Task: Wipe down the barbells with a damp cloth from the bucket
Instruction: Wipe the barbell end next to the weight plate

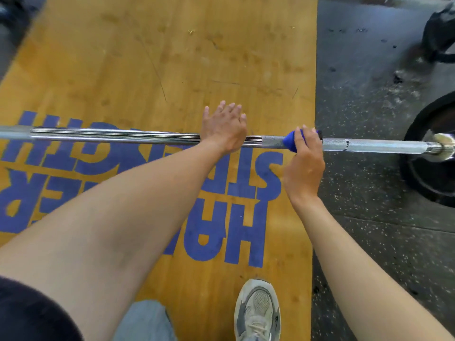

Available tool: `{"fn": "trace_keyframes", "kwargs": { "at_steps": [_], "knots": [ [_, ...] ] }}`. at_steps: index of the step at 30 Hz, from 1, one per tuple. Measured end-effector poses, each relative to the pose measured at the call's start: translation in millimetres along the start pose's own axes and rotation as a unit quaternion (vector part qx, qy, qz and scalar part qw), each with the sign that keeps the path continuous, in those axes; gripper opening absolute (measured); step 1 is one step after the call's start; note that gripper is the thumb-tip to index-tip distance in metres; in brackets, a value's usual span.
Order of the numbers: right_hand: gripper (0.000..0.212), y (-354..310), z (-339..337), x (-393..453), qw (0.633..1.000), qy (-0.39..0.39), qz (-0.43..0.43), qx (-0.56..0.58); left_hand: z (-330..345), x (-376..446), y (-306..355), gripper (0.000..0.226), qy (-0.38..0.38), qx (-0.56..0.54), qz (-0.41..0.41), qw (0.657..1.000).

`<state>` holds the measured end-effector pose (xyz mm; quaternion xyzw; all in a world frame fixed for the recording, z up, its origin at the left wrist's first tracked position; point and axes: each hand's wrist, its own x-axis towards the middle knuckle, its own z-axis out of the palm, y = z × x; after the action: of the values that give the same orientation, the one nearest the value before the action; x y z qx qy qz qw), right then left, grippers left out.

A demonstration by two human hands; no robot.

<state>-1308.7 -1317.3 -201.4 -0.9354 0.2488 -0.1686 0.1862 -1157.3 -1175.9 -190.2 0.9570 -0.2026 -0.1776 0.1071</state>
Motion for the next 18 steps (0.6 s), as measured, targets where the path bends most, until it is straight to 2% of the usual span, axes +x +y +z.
{"fn": "trace_keyframes", "kwargs": {
  "at_steps": [4,5,6,10,11,12,15,16,18],
  "knots": [
    [0.074,-8,17,16,0.983,-0.022,-0.177,-0.028,-7,21,-2,0.056,0.002,-0.014,0.000,1.000],
    [0.074,0,13,23,0.979,-0.021,-0.199,-0.038,-8,25,-3,0.057,0.000,-0.018,0.000,1.000],
    [0.071,10,9,30,0.980,-0.012,-0.191,-0.044,-9,28,-3,0.057,-0.001,-0.022,-0.001,1.000],
    [0.055,15,15,41,0.998,0.056,-0.001,0.006,-15,43,-5,0.060,-0.001,-0.031,-0.003,1.000],
    [0.055,4,21,42,0.998,0.055,-0.004,0.016,-15,46,-5,0.060,-0.001,-0.028,-0.004,1.000],
    [0.058,-5,26,41,0.998,0.038,-0.048,0.017,-16,49,-5,0.061,-0.002,-0.025,-0.004,1.000],
    [0.070,4,24,45,0.967,-0.017,-0.253,-0.026,-18,54,-6,0.061,-0.007,-0.025,-0.008,1.000],
    [0.069,19,20,51,0.964,-0.013,-0.263,-0.043,-18,55,-6,0.062,-0.007,-0.024,-0.008,1.000],
    [0.059,44,10,56,0.985,0.032,-0.162,-0.040,-18,55,-5,0.063,-0.007,-0.026,-0.006,1.000]
  ]
}}
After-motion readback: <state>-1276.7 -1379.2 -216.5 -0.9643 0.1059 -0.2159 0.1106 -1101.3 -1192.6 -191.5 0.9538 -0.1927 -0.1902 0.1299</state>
